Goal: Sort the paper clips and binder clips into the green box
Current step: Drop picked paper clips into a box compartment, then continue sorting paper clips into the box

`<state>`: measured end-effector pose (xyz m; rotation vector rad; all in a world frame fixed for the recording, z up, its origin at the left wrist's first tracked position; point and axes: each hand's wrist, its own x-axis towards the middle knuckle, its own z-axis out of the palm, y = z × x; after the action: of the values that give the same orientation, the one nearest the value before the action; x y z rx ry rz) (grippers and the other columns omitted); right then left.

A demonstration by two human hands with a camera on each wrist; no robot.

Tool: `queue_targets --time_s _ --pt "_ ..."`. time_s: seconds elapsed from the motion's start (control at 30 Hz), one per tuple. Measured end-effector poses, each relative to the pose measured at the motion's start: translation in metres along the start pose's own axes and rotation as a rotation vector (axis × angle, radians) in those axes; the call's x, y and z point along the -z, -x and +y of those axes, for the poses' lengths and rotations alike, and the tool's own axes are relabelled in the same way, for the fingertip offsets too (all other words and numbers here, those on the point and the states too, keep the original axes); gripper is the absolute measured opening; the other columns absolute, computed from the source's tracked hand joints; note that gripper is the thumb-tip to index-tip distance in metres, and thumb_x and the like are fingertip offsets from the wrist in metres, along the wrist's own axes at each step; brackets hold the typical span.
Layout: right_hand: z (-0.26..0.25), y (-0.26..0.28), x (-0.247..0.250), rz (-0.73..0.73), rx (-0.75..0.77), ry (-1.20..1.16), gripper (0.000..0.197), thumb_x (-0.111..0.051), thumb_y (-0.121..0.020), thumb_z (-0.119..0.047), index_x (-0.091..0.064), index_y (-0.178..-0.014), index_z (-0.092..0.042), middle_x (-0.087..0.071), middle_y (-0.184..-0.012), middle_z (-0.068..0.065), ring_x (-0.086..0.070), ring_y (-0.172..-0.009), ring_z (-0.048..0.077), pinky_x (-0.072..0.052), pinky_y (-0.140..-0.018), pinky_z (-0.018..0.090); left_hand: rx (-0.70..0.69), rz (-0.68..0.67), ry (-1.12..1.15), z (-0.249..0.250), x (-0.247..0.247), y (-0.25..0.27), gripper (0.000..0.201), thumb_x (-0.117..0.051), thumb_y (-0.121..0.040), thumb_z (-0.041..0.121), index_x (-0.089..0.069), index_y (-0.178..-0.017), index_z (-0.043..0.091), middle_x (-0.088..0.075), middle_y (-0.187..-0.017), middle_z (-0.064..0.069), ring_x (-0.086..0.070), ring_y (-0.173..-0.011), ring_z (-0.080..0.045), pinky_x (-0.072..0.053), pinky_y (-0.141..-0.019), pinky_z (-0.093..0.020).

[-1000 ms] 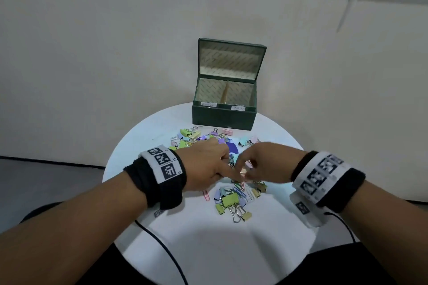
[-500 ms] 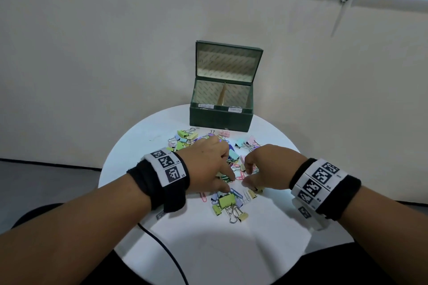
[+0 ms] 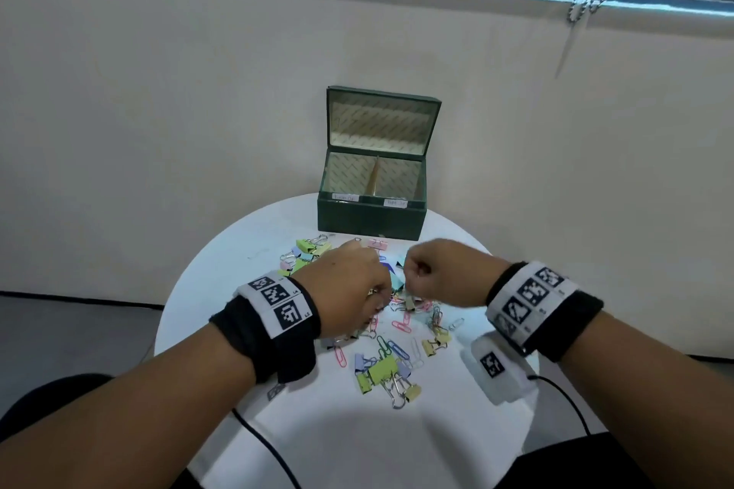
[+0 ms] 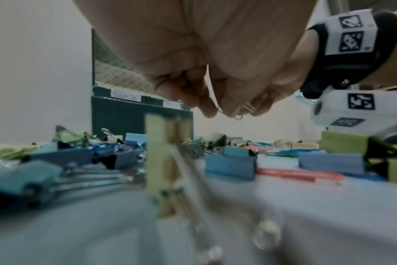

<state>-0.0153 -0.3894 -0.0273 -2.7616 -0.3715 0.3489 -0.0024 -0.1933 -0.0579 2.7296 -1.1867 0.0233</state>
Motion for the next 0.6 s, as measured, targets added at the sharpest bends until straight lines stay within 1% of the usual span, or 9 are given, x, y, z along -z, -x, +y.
queue_targets --time_s 0.07,0.13,0.2,0.27,0.3,0.37,0.43,0.5,0.6 --pt "0.007 -0.018 0.022 0.126 -0.012 -0.113 0.015 -0.059 -0.093 -0.02 -0.062 -0.085 -0.007 -0.067 -0.082 -0.001 -0.056 -0.069 0.012 -0.048 -0.064 0.024 0.076 -0.015 0.102 -0.004 0.007 -0.002 0.011 -0.054 -0.096 0.028 -0.065 -0.097 0.028 -0.058 -0.097 0.012 -0.048 -0.096 -0.011 -0.045 -0.086 -0.031" --pt "0.015 -0.042 0.039 0.228 -0.031 -0.154 0.016 -0.06 -0.096 -0.023 -0.064 -0.087 -0.01 -0.07 -0.087 0.002 -0.063 -0.073 0.013 -0.053 -0.068 0.026 0.156 -0.013 0.176 -0.009 0.018 -0.006 0.011 -0.057 -0.096 0.027 -0.067 -0.099 0.028 -0.064 -0.098 0.013 -0.056 -0.092 -0.009 -0.05 -0.086 -0.032" --pt "0.018 -0.067 0.053 0.321 -0.051 -0.135 0.015 -0.06 -0.095 -0.023 -0.064 -0.085 -0.013 -0.07 -0.086 0.004 -0.067 -0.081 0.022 -0.057 -0.076 0.034 0.242 0.022 0.262 -0.016 0.034 -0.017 0.01 -0.06 -0.096 0.027 -0.069 -0.098 0.029 -0.068 -0.093 0.015 -0.063 -0.083 -0.005 -0.054 -0.08 -0.027" --pt "0.017 -0.087 0.062 0.37 -0.068 -0.096 0.011 -0.061 -0.094 -0.022 -0.065 -0.086 -0.015 -0.068 -0.087 0.001 -0.065 -0.086 0.024 -0.054 -0.078 0.034 0.312 0.088 0.297 -0.025 0.051 -0.038 0.009 -0.062 -0.095 0.026 -0.071 -0.097 0.028 -0.067 -0.088 0.016 -0.062 -0.079 -0.001 -0.05 -0.072 -0.02" --pt "0.017 -0.093 0.066 0.362 -0.063 -0.069 0.008 -0.061 -0.094 -0.022 -0.068 -0.094 -0.018 -0.069 -0.094 -0.001 -0.065 -0.092 0.022 -0.051 -0.081 0.032 0.335 0.135 0.286 -0.03 0.058 -0.051 0.009 -0.064 -0.094 0.027 -0.072 -0.096 0.027 -0.067 -0.088 0.015 -0.062 -0.08 -0.002 -0.047 -0.071 -0.02" --pt "0.019 -0.099 0.072 0.339 -0.052 -0.031 0.024 -0.06 -0.094 -0.019 -0.071 -0.116 -0.021 -0.07 -0.116 -0.002 -0.064 -0.106 0.019 -0.048 -0.092 0.029 0.393 0.226 0.301 -0.04 0.066 -0.076 0.007 -0.067 -0.091 0.027 -0.073 -0.092 0.026 -0.071 -0.09 0.01 -0.064 -0.083 -0.009 -0.048 -0.078 -0.025" --pt "0.024 -0.093 0.072 0.381 -0.048 -0.063 0.035 -0.057 -0.094 -0.012 -0.069 -0.124 -0.025 -0.066 -0.129 -0.001 -0.062 -0.116 0.019 -0.047 -0.101 0.032 0.444 0.273 0.353 -0.049 0.065 -0.1 0.008 -0.066 -0.091 0.024 -0.075 -0.091 0.024 -0.073 -0.089 0.006 -0.067 -0.082 -0.013 -0.053 -0.08 -0.027" --pt "0.033 -0.08 0.067 0.443 -0.028 -0.134 0.035 -0.057 -0.093 -0.008 -0.069 -0.122 -0.024 -0.068 -0.127 -0.001 -0.063 -0.114 0.018 -0.049 -0.103 0.035 0.473 0.247 0.454 -0.055 0.058 -0.117 0.015 -0.06 -0.096 0.017 -0.075 -0.1 0.017 -0.075 -0.094 -0.001 -0.071 -0.083 -0.016 -0.055 -0.075 -0.025" --pt "0.047 -0.046 0.053 0.392 -0.014 -0.11 0.021 -0.062 -0.093 -0.013 -0.073 -0.109 -0.021 -0.069 -0.099 -0.007 -0.062 -0.088 0.011 -0.05 -0.084 0.025 0.45 0.177 0.522 -0.056 0.052 -0.126 0.024 -0.052 -0.1 0.009 -0.072 -0.113 0.011 -0.074 -0.106 -0.005 -0.071 -0.093 -0.016 -0.053 -0.072 -0.019"
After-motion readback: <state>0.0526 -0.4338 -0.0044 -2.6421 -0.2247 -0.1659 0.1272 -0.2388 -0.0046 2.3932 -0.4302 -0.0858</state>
